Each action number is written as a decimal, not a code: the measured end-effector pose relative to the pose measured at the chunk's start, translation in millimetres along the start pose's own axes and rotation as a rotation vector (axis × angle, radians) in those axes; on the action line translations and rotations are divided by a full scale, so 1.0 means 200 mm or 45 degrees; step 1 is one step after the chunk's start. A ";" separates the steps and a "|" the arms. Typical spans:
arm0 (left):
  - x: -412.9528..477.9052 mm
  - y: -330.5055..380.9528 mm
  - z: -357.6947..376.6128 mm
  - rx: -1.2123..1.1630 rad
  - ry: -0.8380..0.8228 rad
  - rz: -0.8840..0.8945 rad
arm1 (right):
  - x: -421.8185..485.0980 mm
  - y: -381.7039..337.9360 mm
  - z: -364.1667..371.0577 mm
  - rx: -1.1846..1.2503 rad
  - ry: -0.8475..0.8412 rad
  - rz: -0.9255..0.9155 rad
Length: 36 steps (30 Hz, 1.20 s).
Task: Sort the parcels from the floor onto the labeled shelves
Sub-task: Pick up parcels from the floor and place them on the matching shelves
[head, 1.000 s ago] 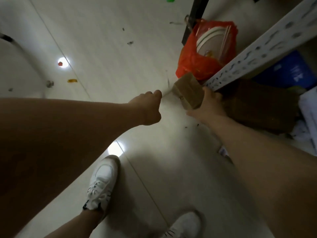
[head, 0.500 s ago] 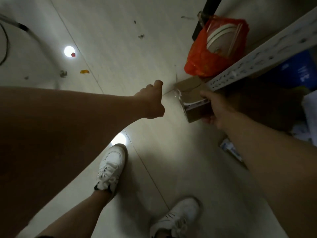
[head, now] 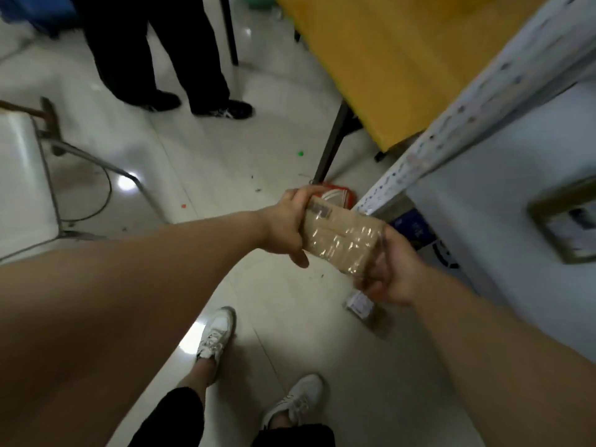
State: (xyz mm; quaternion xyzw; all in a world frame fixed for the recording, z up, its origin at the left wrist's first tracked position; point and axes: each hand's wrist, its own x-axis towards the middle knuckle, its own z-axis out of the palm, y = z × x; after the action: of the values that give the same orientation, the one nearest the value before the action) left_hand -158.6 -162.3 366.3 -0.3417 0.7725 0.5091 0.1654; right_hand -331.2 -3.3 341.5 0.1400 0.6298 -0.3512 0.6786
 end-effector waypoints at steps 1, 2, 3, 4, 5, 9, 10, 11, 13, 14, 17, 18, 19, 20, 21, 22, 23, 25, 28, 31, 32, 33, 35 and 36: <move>-0.11 0.11 -0.06 -0.097 0.020 0.045 | -0.16 -0.05 0.03 -0.041 -0.018 -0.014; -0.22 0.21 -0.13 -0.181 0.016 0.074 | -0.32 -0.08 0.06 -0.085 -0.022 -0.035; -0.32 0.30 -0.20 -0.211 -0.010 0.087 | -0.48 -0.11 0.09 -0.132 -0.020 -0.050; -0.42 0.39 -0.27 -0.199 -0.039 0.091 | -0.64 -0.14 0.12 -0.181 -0.008 -0.073; -0.52 0.47 -0.34 -0.175 -0.062 0.088 | -0.80 -0.16 0.16 -0.241 0.008 -0.115; -0.89 0.73 -0.64 -0.232 -0.098 -0.008 | -1.38 -0.23 0.29 -0.303 0.081 -0.531; -0.97 0.79 -0.70 -0.267 -0.174 0.007 | -1.51 -0.24 0.31 -0.301 0.089 -0.641; -1.05 0.85 -0.74 -0.301 -0.253 0.041 | -1.64 -0.24 0.33 -0.319 0.098 -0.739; -1.18 0.94 -0.81 -0.399 -0.328 0.119 | -1.86 -0.23 0.39 -0.376 0.133 -0.884; -1.23 0.97 -0.83 -0.440 -0.337 0.158 | -1.96 -0.21 0.42 -0.401 0.144 -0.935; -1.38 1.08 -0.89 -0.477 -0.339 0.268 | -2.18 -0.16 0.52 -0.431 0.162 -1.055; -1.42 1.11 -0.91 -0.469 -0.329 0.305 | -2.23 -0.15 0.54 -0.431 0.172 -1.082; -1.46 1.15 -0.93 -0.457 -0.305 0.345 | -2.29 -0.13 0.55 -0.433 0.180 -1.085; -1.50 1.19 -0.94 -0.444 -0.267 0.389 | -2.35 -0.11 0.55 -0.451 0.187 -1.061; -1.54 1.23 -0.96 -0.430 -0.222 0.441 | -2.40 -0.08 0.56 -0.487 0.190 -1.024; -1.59 1.27 -0.97 -0.405 -0.184 0.494 | -2.45 -0.05 0.57 -0.530 0.198 -0.993; -1.63 1.32 -0.98 -0.361 -0.160 0.545 | -2.49 -0.03 0.57 -0.553 0.220 -0.986; -1.72 1.43 -0.99 -0.253 -0.146 0.640 | -2.58 0.00 0.59 -0.537 0.297 -1.056; -1.83 1.59 -1.02 -0.171 -0.196 0.758 | -2.73 0.01 0.62 -0.576 0.344 -1.141; -1.92 1.71 -1.03 -0.101 -0.219 0.827 | -2.83 0.03 0.63 -0.674 0.342 -1.108; -1.95 1.74 -1.03 -0.060 -0.201 0.851 | -2.85 0.03 0.62 -0.676 0.336 -1.102; -1.96 1.77 -1.03 -0.036 -0.173 0.875 | -2.87 0.04 0.62 -0.665 0.324 -1.106; -1.97 1.81 -1.02 -0.069 -0.138 0.922 | -2.90 0.05 0.61 -0.622 0.312 -1.136; -1.97 1.83 -1.01 -0.138 -0.122 0.952 | -2.91 0.05 0.60 -0.591 0.307 -1.169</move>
State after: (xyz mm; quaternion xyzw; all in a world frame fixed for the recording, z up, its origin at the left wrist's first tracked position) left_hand -113.7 -110.6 937.0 -0.0204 0.8073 0.5897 -0.0143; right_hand -210.8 103.0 914.0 -0.2648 0.7610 -0.4451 0.3907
